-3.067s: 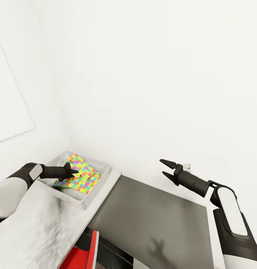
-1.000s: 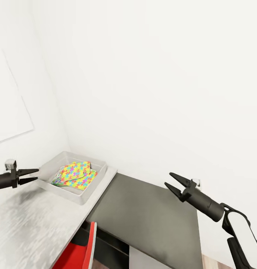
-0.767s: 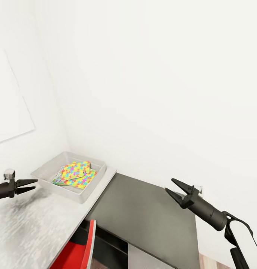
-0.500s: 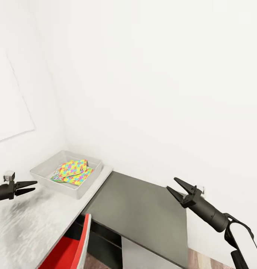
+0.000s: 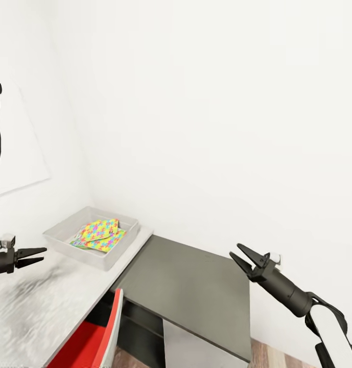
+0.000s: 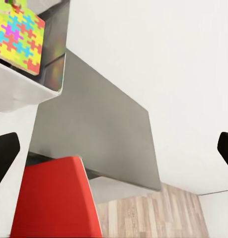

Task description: Put all the toys in the child's room - the three board games (two on the bed and one on the table), the two jigsaw puzzles on the table, and the tennis ball on the table - inside the toy box on the table in the child's room.

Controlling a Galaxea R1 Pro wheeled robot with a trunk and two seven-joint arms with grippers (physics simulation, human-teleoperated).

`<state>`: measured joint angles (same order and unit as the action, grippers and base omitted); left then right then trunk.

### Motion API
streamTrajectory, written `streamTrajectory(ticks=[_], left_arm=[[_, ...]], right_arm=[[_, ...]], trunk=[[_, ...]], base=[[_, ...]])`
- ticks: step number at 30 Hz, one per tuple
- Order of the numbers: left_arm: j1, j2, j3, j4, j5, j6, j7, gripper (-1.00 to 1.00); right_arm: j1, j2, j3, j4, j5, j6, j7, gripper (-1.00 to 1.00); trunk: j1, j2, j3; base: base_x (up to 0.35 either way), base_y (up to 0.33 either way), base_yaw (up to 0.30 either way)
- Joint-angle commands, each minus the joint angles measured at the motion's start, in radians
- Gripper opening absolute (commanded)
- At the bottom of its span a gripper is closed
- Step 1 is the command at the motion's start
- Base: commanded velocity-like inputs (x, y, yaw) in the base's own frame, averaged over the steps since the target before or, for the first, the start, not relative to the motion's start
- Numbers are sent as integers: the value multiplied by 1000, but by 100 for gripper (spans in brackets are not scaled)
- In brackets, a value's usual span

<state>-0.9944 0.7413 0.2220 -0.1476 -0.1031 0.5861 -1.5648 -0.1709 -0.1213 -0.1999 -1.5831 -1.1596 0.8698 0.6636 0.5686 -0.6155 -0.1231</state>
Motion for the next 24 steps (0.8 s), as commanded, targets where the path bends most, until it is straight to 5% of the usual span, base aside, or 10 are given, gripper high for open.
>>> streamTrajectory(ticks=[1, 8, 14, 24], left_arm=[[-1, 5, 5, 0, -11, 11, -6, 100], [0, 15, 4, 2, -11, 11, -6, 100], [1, 15, 3, 3, -12, 11, -6, 100], [2, 15, 2, 2, -12, 11, -6, 100]], right_arm=[[-1, 0, 0, 0, 6, -6, 9, 100], [-1, 4, 8, 0, 32, -56, 19, 100], [-1, 9, 7, 1, 96, -65, 20, 100], [-1, 16, 8, 1, 118, -70, 12, 100]], trunk=[[0, -2, 0], [0, -2, 11], [0, -2, 21], [0, -2, 29]], base=[[-182, 16, 0], [-258, 82, 0], [-294, 142, 9], [-272, 47, 211]])
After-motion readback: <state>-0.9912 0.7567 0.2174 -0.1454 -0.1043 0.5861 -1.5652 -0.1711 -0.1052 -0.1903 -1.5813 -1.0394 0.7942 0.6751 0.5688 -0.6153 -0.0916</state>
